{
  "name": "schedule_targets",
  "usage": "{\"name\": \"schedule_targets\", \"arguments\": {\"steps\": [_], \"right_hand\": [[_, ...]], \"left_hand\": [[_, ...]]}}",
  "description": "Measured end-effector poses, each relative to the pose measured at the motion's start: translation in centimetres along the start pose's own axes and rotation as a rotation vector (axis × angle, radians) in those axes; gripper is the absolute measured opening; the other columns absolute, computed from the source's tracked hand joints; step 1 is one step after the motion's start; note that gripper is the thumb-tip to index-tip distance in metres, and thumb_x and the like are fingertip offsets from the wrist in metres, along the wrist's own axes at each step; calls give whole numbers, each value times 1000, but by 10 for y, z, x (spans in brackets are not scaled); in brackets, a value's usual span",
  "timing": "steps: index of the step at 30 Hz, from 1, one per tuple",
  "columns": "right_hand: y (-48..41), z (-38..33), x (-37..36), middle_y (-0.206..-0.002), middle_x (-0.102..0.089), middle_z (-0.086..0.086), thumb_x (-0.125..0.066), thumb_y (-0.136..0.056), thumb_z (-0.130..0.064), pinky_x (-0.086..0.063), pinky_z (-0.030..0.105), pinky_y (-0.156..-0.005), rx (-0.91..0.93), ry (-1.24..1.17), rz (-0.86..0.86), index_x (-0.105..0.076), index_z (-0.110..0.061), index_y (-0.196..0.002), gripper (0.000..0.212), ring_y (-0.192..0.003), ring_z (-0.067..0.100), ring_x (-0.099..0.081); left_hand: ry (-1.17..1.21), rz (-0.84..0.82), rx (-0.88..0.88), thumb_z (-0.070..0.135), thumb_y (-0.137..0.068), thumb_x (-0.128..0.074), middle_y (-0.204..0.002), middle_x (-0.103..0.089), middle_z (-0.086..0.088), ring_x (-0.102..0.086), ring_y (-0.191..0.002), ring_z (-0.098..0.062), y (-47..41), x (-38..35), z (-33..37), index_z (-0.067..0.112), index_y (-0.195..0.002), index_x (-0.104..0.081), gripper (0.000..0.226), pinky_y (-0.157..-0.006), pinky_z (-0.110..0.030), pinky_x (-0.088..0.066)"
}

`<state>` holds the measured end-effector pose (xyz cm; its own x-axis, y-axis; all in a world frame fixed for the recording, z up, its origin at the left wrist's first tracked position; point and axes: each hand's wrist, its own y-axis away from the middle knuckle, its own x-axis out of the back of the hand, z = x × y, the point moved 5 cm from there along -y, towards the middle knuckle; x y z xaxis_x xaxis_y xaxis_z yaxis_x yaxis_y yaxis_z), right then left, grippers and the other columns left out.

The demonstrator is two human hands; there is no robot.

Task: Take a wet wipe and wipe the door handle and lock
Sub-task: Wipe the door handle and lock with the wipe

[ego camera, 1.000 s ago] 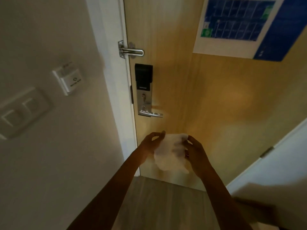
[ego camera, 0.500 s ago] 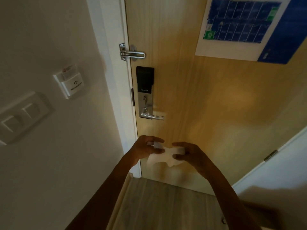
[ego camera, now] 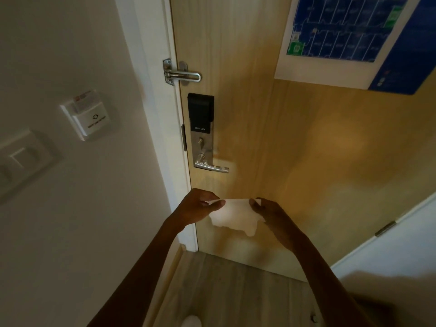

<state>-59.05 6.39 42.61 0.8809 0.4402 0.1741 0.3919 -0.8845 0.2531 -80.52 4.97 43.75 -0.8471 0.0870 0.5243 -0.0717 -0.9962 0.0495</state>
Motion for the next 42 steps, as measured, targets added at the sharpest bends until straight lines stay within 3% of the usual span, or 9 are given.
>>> {"name": "schedule_targets", "arguments": {"steps": [4, 13, 16, 19, 25, 30, 32, 37, 42], "right_hand": [[-13, 17, -17, -124, -61, 16, -84, -61, -47, -51, 54, -93, -73, -358, -140, -54, -11, -124, 79, -112, 35, -62], [-59, 19, -35, -126, -62, 23, -85, -67, -33, -55, 40, -88, -80, -698, -44, -55, 1, -127, 75, -117, 36, -59], [-64, 15, -43, -119, -65, 23, -68, -85, -25, -56, 40, -86, -84, -729, 2, -59, 0, -121, 45, -109, 34, -64], [-67, 11, -40, -104, -72, 17, -54, -92, -22, -59, 36, -75, -88, -629, 98, -63, -3, -114, 31, -93, 29, -71], [-62, -20, -14, -115, -69, 15, -46, -99, -29, -50, 47, -92, 105, -413, 407, -63, -10, -122, 34, -107, 31, -66], [-82, -71, -18, -95, -68, -9, -48, -99, -26, -49, 11, -75, 319, 140, 746, -62, -15, -119, 28, -84, 8, -66], [-103, -80, -34, -100, -66, -5, -45, -100, -23, -47, 12, -72, 416, 358, 724, -55, -13, -128, 32, -80, 5, -63], [-155, -36, -77, -149, -42, 6, -23, -98, -53, -32, 47, -113, 364, 930, 312, -38, -16, -145, 61, -141, 19, -31], [-162, -51, -68, -139, -54, 3, -25, -100, -51, -32, 43, -112, 254, 692, 283, -46, -18, -140, 56, -129, 18, -46]], "left_hand": [[-9, 28, -9, 33, -85, -68, -85, -71, 6, -64, -82, -9, -20, 2, 1, 16, -94, -76, 21, -71, -21, -49], [108, -59, 9, 29, -80, -74, -79, -67, 10, -67, -69, -8, -69, 21, -14, 18, -88, -74, 14, -54, -20, -56], [137, -82, 26, 29, -81, -73, -83, -68, 6, -68, -74, -9, -79, 30, -22, 16, -91, -72, 16, -53, -20, -56], [191, -96, 59, 22, -81, -74, -79, -72, 0, -70, -63, -12, -90, 48, -35, 15, -88, -73, 10, -55, -24, -58], [258, 18, 93, 21, -82, -73, -77, -75, -9, -72, -64, -25, -109, 92, -65, 9, -90, -74, 15, -60, -29, -60], [290, 273, 74, 16, -82, -73, -79, -75, -12, -73, -66, -21, -134, 116, -89, 9, -89, -74, 10, -65, -36, -62], [214, 270, 80, 19, -82, -72, -82, -76, -8, -74, -71, -19, -149, 115, -96, 15, -88, -75, 8, -72, -40, -62], [77, 210, 89, 25, -83, -67, -80, -76, -8, -71, -77, -24, -175, 109, -99, 17, -84, -77, 13, -77, -34, -56], [4, 158, 76, 37, -85, -68, -78, -75, -6, -65, -69, -12, -191, 114, -98, 12, -78, -75, 27, -73, -24, -48]]}}
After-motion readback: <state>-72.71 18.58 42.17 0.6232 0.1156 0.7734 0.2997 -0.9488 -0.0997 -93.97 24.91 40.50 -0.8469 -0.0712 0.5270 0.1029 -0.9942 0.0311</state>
